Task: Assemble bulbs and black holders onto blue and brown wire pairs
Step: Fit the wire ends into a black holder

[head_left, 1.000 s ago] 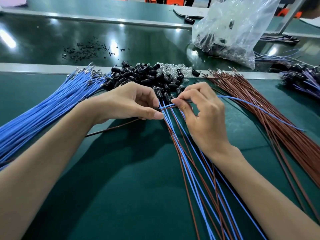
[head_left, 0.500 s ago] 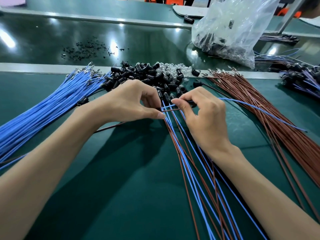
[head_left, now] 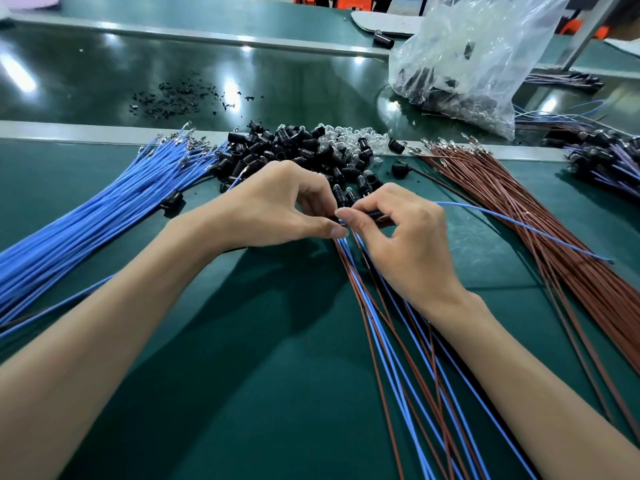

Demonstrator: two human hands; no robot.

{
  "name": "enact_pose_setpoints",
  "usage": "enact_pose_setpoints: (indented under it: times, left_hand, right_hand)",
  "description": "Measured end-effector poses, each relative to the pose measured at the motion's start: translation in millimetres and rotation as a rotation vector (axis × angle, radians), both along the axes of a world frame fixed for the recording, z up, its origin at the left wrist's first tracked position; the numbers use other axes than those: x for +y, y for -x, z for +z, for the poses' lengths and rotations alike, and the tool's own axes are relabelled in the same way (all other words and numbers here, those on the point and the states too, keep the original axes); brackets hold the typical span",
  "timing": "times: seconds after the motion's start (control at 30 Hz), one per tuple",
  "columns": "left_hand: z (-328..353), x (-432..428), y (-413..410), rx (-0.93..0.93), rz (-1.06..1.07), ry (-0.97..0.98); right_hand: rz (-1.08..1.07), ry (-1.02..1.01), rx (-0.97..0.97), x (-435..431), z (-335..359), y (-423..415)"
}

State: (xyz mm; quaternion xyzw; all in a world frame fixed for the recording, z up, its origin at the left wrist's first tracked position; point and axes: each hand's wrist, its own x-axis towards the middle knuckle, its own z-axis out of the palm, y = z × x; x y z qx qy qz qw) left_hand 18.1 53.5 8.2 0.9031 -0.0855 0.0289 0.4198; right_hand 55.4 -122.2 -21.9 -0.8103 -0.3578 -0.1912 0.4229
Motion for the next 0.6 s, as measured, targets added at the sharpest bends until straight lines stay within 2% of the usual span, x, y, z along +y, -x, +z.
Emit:
enact_pose_setpoints:
  times: [0.37, 0.6]
  left_hand:
    - [0.2, -1.5, -1.5, -0.041, -0.007, -0.102]
    - [4.6, 8.3, -1.7, -0.052, 0.039, -0.092]
  right_hand:
    - [0.054, 0.033, -0.074, -1.5, 6.0, 3.2]
    - [-0.06, -0.026, -0.096, -6.7, 9.7, -3.5]
